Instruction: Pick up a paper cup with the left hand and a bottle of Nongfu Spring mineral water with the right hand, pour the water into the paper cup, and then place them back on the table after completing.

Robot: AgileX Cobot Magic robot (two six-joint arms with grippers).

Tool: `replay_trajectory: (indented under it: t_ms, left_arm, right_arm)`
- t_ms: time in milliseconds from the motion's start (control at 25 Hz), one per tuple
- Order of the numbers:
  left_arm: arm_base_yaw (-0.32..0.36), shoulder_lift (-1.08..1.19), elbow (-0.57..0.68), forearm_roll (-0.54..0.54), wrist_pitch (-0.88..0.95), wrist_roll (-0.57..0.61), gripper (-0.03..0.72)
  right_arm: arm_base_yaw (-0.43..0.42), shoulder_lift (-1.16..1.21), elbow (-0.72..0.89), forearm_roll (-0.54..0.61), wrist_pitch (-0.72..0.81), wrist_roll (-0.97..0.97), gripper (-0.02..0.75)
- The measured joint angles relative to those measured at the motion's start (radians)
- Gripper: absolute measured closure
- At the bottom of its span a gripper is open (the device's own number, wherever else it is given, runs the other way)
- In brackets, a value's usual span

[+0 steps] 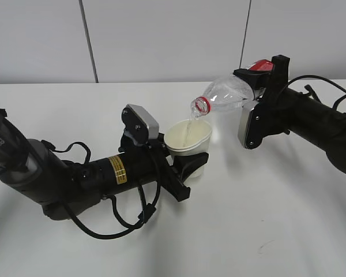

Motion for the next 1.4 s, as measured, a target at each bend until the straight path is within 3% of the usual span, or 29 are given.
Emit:
replay_trajectory:
  t_ms: [1400]
  left_arm:
    - [0.000,0.000,0.000,0.002,0.002,0.000,0.333]
  right_arm:
    - [0.000,0.000,-0.001,0.002,-0.008,-0.032,0.400]
